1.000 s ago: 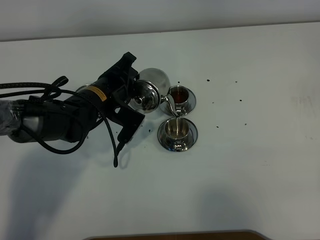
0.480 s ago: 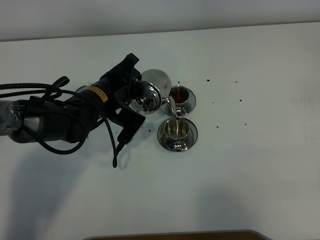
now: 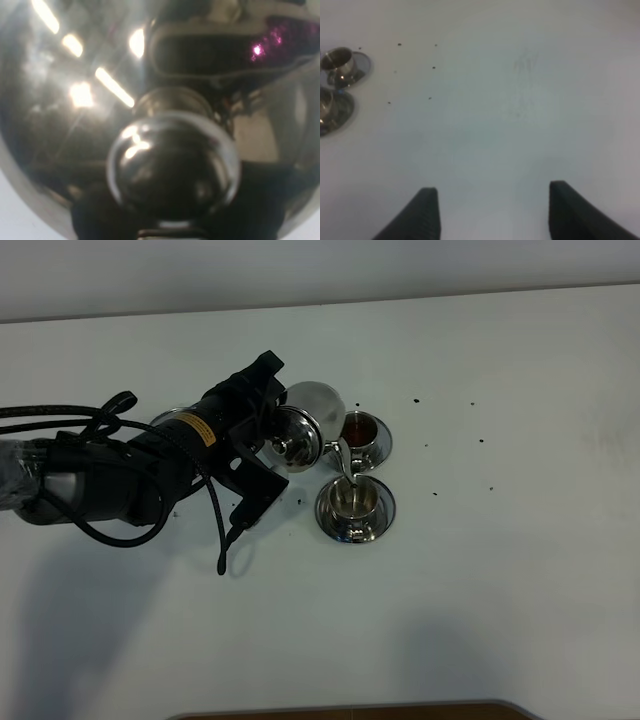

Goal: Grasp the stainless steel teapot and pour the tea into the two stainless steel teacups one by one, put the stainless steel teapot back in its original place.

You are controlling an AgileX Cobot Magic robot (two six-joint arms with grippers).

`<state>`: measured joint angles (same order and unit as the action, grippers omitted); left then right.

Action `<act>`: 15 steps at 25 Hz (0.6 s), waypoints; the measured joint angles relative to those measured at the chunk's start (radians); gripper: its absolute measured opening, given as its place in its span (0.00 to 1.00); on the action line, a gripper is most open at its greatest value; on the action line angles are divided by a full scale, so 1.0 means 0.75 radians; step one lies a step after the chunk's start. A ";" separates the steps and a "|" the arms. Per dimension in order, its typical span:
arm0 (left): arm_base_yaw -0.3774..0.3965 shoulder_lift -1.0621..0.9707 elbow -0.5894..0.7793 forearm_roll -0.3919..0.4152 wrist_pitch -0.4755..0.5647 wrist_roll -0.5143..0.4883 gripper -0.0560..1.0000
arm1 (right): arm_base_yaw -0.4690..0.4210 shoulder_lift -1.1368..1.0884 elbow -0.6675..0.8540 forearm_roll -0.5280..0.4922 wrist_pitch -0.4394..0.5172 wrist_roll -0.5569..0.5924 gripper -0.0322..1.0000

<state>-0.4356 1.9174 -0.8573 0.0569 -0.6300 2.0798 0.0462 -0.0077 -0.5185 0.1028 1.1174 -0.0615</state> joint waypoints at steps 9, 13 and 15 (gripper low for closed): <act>0.021 0.000 0.000 0.041 -0.056 0.000 0.28 | 0.000 0.000 0.000 0.000 0.000 0.000 0.50; 0.021 0.000 0.000 0.067 -0.087 0.000 0.28 | 0.000 0.000 0.000 0.000 0.000 0.000 0.50; 0.021 0.000 0.000 0.070 -0.090 0.000 0.28 | 0.000 0.000 0.000 0.000 0.000 0.000 0.50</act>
<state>-0.4203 1.9174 -0.8573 0.1097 -0.6972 2.0798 0.0462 -0.0077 -0.5185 0.1028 1.1174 -0.0615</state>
